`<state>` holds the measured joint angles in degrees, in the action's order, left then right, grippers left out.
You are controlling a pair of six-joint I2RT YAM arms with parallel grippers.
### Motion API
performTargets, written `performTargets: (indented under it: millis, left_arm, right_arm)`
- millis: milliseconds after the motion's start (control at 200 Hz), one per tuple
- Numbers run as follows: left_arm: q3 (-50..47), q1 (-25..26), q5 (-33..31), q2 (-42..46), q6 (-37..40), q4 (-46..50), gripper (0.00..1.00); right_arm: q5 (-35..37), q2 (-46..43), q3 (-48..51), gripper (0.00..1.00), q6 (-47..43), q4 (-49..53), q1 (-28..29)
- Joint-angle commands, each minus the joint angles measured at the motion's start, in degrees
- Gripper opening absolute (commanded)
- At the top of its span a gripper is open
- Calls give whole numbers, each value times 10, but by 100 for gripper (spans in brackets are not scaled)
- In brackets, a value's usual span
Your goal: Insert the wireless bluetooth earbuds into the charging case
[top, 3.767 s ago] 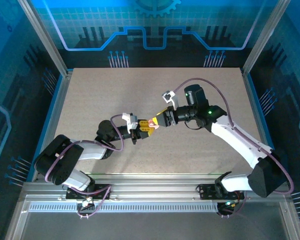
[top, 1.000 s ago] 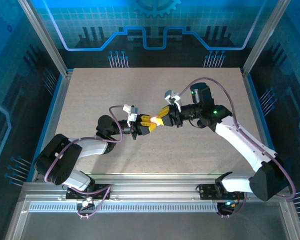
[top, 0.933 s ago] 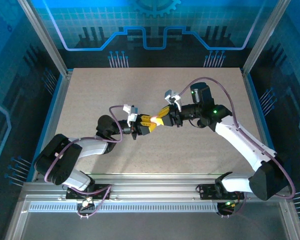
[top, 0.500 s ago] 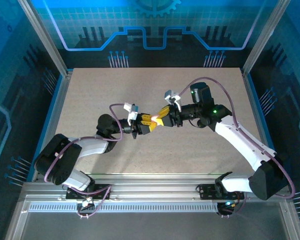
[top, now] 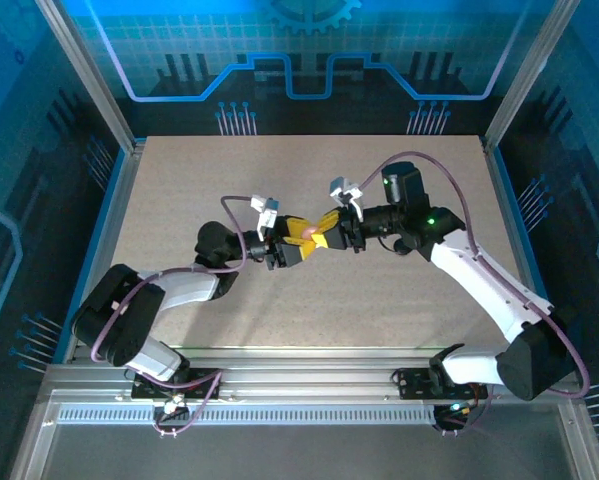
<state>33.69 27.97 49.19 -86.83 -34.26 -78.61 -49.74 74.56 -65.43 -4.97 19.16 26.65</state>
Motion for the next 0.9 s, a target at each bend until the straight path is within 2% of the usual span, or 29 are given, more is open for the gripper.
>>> performTargets:
  millis: [0, 240, 400, 535, 595, 780, 895]
  left_arm:
    - [7, -10, -22, -2, -4, -16, 63]
    - [-58, -75, -117, -1, 38, -16, 71]
    - [-101, -106, -245, 1, 79, 20, 73]
    - [-115, -146, -350, 28, 94, 124, 73]
    - [-115, -157, -382, 50, 120, 172, 73]
    - [-81, -158, -483, 135, 232, 374, 78]
    - [-71, -158, -562, 172, 288, 441, 79]
  right_arm:
    - [12, 10, -5, 9, 7, 12, -13]
    - [78, 76, -7, 10, 35, 56, -59]
    - [129, 148, -17, 10, 57, 77, -79]
    - [184, 229, -49, 9, 90, 111, -99]
    - [185, 261, -59, 10, 96, 115, -108]
    - [192, 341, -94, 10, 117, 128, -136]
    - [206, 379, -116, 11, 117, 154, -143]
